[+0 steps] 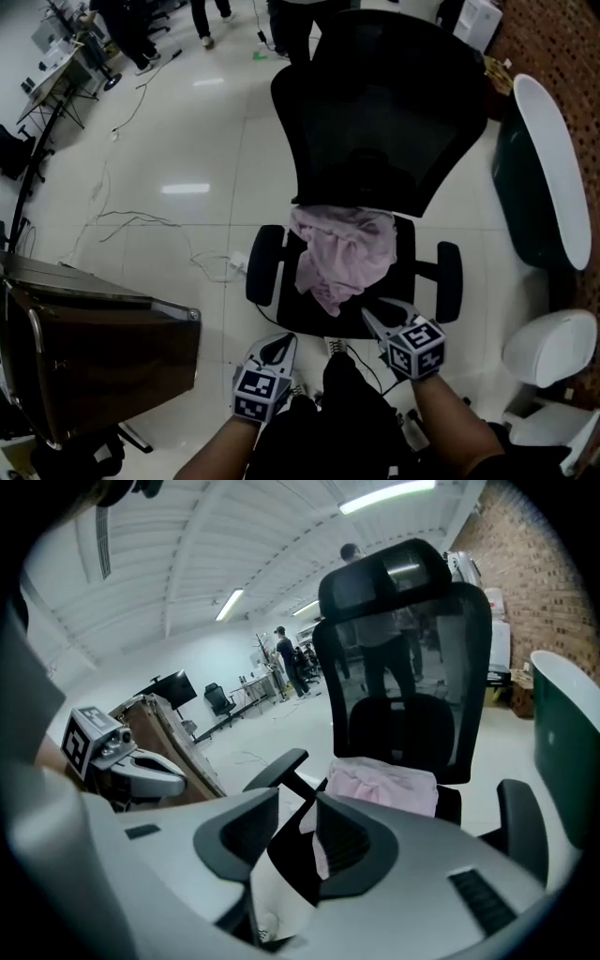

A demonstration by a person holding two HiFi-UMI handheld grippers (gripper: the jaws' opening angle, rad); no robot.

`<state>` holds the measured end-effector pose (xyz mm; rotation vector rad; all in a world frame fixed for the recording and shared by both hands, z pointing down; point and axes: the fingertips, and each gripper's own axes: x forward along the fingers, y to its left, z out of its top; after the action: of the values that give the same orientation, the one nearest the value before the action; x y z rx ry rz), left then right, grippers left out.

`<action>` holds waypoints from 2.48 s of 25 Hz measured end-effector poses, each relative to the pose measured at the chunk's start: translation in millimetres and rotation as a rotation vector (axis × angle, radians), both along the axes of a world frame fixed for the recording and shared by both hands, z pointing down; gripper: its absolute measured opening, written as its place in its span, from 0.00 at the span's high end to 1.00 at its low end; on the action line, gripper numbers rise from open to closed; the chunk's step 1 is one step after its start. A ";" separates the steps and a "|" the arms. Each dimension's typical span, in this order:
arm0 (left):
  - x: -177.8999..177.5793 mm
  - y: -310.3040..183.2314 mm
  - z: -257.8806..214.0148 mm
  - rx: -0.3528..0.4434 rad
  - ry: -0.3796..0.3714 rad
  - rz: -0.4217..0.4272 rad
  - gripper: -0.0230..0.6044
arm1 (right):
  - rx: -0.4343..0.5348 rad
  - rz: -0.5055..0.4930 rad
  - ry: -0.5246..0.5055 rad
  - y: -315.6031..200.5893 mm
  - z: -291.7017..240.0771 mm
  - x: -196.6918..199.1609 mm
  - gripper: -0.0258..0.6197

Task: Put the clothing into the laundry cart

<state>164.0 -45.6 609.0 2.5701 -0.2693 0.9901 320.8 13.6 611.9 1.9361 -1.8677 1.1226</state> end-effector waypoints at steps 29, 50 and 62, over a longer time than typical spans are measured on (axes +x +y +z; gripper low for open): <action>101.6 -83.6 137.5 -0.082 -0.104 -0.172 0.97 | -0.224 -0.181 0.298 -148.0 234.7 148.6 0.45; 116.7 -88.2 192.1 -0.137 -0.132 -0.176 0.97 | -0.361 -0.202 0.211 -156.3 313.1 149.9 0.53; 101.5 -87.5 168.1 -0.104 -0.111 -0.206 0.97 | -0.080 -0.002 -0.117 -149.1 231.4 148.5 0.84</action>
<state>265.5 -133.1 777.1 2.3430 -0.4884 1.0411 469.3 -135.6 843.3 1.8614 -1.8509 1.3152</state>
